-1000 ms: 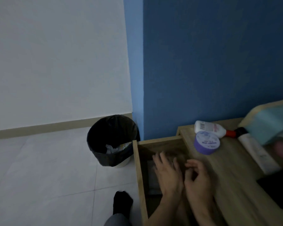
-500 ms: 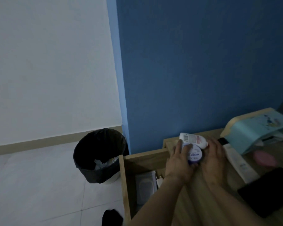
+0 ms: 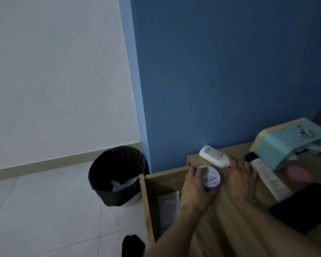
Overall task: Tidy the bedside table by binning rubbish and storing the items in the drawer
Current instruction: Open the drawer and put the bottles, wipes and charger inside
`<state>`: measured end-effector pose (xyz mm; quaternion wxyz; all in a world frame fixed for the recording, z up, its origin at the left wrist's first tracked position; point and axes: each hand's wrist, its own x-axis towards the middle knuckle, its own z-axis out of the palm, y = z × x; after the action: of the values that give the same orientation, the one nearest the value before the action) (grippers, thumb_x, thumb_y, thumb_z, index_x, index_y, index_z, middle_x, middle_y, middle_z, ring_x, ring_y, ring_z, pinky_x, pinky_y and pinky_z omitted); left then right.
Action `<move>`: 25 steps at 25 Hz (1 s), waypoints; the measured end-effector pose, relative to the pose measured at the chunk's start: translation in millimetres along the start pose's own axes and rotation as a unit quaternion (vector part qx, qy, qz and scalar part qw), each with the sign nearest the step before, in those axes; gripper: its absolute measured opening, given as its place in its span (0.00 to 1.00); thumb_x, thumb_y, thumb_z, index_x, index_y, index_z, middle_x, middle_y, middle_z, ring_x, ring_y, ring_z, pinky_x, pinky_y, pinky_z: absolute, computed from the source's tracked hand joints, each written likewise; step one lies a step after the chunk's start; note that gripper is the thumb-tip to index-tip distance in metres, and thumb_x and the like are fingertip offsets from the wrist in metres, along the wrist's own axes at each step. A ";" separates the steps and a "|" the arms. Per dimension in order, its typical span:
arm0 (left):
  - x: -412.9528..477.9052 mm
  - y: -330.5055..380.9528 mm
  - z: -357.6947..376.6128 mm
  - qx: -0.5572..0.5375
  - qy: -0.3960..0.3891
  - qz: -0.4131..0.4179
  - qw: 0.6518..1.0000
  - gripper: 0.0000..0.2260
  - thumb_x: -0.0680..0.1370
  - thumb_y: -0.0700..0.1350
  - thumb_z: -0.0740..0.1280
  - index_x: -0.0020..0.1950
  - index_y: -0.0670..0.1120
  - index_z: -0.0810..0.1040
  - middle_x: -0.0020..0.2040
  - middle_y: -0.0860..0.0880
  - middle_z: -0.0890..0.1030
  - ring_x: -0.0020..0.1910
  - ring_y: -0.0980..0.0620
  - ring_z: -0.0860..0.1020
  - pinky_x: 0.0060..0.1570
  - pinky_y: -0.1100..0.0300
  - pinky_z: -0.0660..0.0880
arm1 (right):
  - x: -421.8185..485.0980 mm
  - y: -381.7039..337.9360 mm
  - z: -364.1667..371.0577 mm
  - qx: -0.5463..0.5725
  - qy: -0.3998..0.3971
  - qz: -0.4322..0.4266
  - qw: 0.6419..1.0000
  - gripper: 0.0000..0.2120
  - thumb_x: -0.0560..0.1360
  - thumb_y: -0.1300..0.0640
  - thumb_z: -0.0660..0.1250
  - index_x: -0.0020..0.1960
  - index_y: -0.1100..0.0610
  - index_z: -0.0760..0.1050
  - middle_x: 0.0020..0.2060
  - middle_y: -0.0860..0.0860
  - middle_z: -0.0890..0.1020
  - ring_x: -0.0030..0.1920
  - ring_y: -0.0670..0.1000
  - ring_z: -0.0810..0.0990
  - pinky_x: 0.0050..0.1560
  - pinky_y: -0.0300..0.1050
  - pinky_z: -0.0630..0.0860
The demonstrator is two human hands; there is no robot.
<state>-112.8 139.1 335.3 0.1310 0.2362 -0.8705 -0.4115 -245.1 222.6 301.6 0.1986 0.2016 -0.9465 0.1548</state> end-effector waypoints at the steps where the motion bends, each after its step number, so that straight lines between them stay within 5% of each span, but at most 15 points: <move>1: -5.4 -4.2 -3.0 -0.006 0.006 -0.012 1.000 0.29 0.71 0.49 0.72 0.70 0.54 0.65 0.69 0.53 0.65 0.67 0.53 0.67 0.66 0.59 0.70 | -4.0 -1.3 -2.8 -0.007 -0.020 0.005 1.000 0.18 0.67 0.66 0.68 0.57 0.61 0.75 0.46 0.64 0.81 0.50 0.62 0.76 0.46 0.57 0.69; 9: -76.9 -40.3 -30.7 -0.009 0.036 -0.093 0.995 0.27 0.72 0.46 0.72 0.69 0.52 0.66 0.69 0.49 0.64 0.65 0.48 0.70 0.58 0.59 0.70 | -76.8 -31.9 -55.4 0.119 -0.061 0.057 0.989 0.20 0.69 0.61 0.68 0.61 0.63 0.74 0.54 0.61 0.80 0.55 0.61 0.74 0.55 0.52 0.70; 14: -108.8 -47.5 -32.9 0.042 0.001 -0.177 0.983 0.36 0.68 0.47 0.75 0.72 0.52 0.61 0.69 0.44 0.61 0.68 0.41 0.66 0.65 0.44 0.70 | -125.6 -46.6 -80.8 0.155 -0.078 0.103 0.979 0.22 0.70 0.59 0.67 0.64 0.58 0.71 0.59 0.56 0.78 0.59 0.56 0.72 0.57 0.48 0.68; 19: -127.1 -46.8 -28.5 0.055 -0.038 -0.205 0.977 0.39 0.69 0.45 0.74 0.74 0.56 0.56 0.72 0.45 0.55 0.70 0.40 0.63 0.66 0.44 0.68 | -170.2 -54.7 -98.9 0.174 -0.101 0.080 0.976 0.25 0.71 0.59 0.67 0.67 0.57 0.68 0.63 0.56 0.76 0.63 0.55 0.71 0.61 0.48 0.67; 25: -128.8 -43.8 -24.3 0.114 -0.060 -0.197 0.972 0.38 0.70 0.48 0.73 0.74 0.52 0.54 0.71 0.43 0.57 0.70 0.41 0.63 0.67 0.47 0.67 | -218.3 -51.4 -83.7 0.122 -0.145 0.079 0.979 0.25 0.64 0.61 0.72 0.60 0.63 0.74 0.52 0.62 0.81 0.53 0.62 0.78 0.54 0.53 0.74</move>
<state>20.8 166.0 312.2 -0.0333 0.3915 -0.8540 -0.3410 -12.8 278.9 289.9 0.0205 0.1694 -0.9521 0.2536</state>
